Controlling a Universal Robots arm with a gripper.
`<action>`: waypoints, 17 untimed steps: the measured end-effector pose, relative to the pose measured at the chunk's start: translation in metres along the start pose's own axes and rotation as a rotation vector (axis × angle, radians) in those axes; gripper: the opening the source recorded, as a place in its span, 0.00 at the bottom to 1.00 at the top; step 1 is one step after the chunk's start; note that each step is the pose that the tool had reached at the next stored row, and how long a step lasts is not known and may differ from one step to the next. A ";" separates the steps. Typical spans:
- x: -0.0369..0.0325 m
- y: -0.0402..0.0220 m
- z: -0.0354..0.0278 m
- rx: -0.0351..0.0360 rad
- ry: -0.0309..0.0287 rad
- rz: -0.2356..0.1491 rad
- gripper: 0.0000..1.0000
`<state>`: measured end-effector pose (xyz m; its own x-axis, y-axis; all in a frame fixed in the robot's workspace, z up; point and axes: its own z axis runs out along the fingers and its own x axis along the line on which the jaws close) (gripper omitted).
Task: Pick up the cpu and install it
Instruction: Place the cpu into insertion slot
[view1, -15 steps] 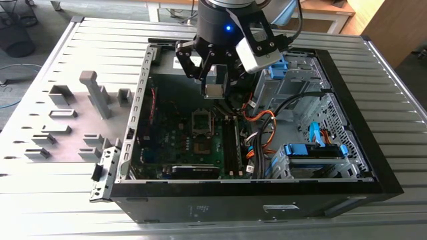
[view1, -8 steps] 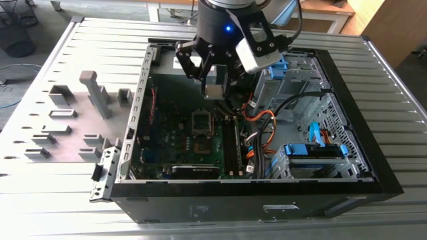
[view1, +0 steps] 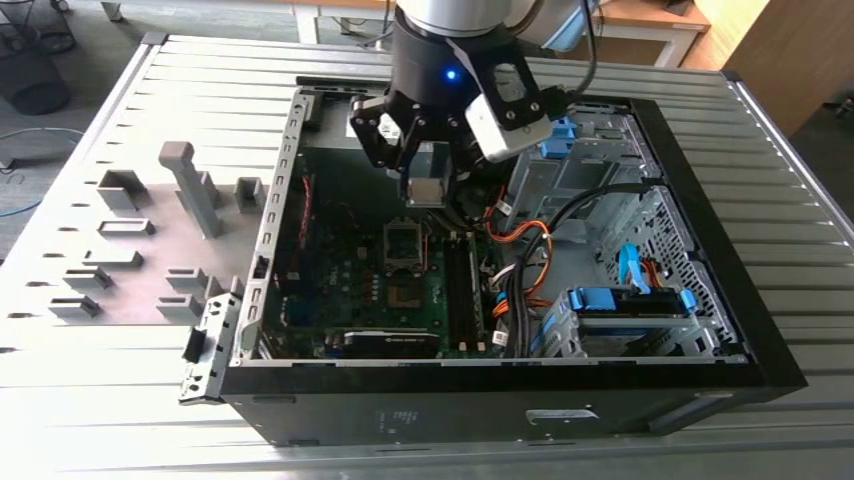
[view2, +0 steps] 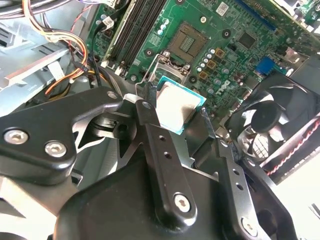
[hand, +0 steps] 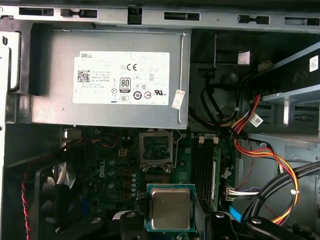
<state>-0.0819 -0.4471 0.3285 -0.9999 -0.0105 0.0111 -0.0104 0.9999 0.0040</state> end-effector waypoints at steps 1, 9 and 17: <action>0.0003 0.0000 0.0018 0.0002 0.0001 0.000 0.47; 0.0038 -0.0001 0.0162 0.0001 0.0000 0.000 0.47; 0.0052 -0.0001 0.0239 0.0001 0.0000 0.000 0.47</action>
<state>-0.0874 -0.4471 0.3047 -0.9999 -0.0105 0.0111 -0.0104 0.9999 0.0039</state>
